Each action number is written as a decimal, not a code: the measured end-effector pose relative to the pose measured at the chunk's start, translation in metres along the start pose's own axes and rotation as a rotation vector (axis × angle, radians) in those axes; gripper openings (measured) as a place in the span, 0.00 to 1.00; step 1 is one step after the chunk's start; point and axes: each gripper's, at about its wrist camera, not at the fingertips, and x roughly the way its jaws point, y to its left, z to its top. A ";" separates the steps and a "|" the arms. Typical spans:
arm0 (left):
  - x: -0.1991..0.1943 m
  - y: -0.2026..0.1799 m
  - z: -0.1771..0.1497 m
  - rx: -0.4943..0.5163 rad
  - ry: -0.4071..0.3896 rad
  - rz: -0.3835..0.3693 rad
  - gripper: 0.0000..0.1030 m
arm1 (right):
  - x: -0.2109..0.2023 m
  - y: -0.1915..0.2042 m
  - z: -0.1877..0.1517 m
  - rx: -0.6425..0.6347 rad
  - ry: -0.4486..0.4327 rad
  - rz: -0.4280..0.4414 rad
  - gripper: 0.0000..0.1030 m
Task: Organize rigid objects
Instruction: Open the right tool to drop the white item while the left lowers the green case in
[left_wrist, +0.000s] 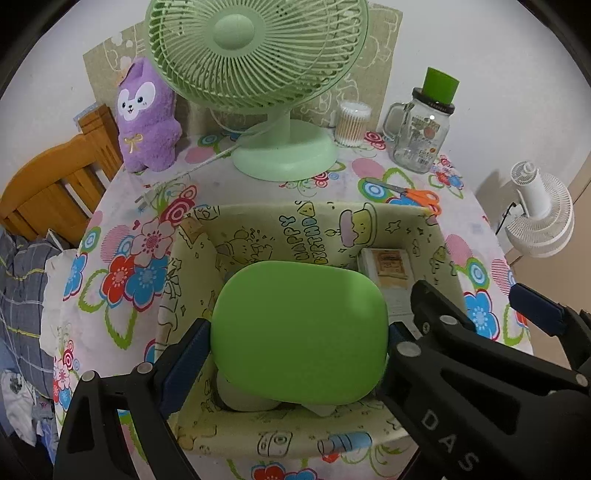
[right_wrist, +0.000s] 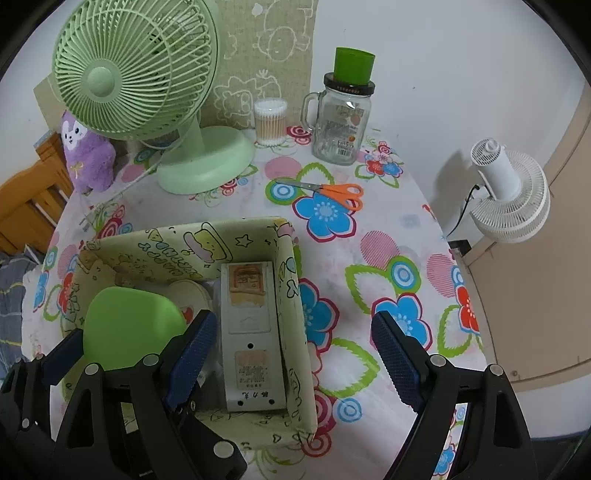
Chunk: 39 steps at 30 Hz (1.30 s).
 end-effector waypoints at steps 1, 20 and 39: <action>0.003 0.000 0.001 0.000 0.006 -0.001 0.92 | 0.001 0.000 0.001 -0.003 0.000 -0.004 0.85; 0.038 -0.004 0.002 0.073 0.107 0.010 0.97 | 0.039 0.000 -0.002 0.012 0.076 0.011 0.85; 0.006 -0.007 0.001 0.118 0.082 0.033 0.98 | 0.011 -0.003 -0.008 0.036 0.039 0.041 0.85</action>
